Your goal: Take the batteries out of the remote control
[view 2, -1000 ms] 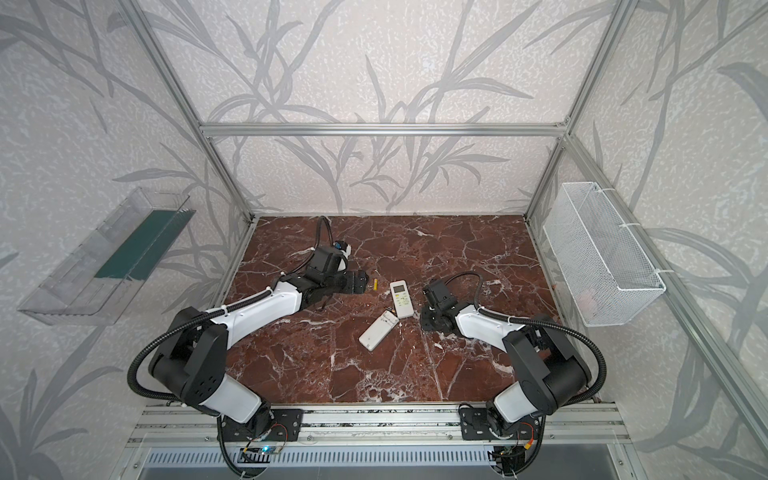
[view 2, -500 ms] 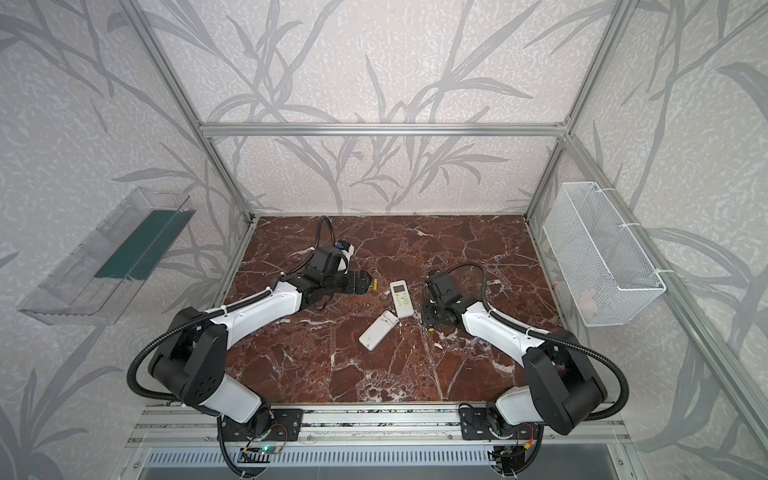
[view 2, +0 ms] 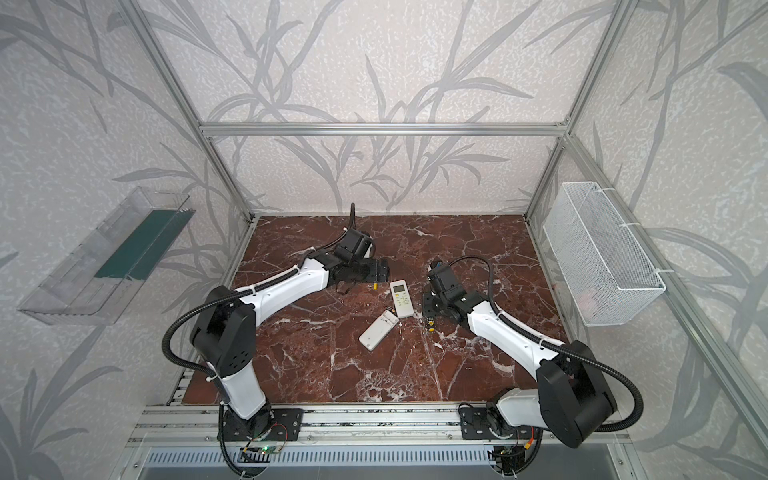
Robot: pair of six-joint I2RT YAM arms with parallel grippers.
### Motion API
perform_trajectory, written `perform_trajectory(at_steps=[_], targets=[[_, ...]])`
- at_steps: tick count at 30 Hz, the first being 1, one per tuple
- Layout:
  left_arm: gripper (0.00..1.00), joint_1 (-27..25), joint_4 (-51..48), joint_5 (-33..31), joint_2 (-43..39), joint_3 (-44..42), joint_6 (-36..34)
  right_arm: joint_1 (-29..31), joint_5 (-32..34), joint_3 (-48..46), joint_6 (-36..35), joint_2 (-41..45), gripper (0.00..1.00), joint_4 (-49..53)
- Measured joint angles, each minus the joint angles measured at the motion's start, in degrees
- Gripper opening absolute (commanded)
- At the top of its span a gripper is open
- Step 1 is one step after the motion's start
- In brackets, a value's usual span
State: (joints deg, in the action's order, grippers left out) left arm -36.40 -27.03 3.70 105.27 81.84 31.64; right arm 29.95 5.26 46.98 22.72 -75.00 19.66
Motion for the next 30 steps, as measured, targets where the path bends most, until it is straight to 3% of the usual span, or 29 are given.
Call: perform_trajectory(at_steps=[9, 30], targets=[[0.99, -6.2, -7.8, -0.2, 10.4, 10.8, 6.7, -6.1, 2.2, -2.3, 1.3, 8.8, 0.71, 1.7], [0.93, -6.4, -20.2, -3.6, 28.1, 30.2, 12.1, -7.3, -2.5, -9.0, 0.5, 14.4, 0.71, 0.9]])
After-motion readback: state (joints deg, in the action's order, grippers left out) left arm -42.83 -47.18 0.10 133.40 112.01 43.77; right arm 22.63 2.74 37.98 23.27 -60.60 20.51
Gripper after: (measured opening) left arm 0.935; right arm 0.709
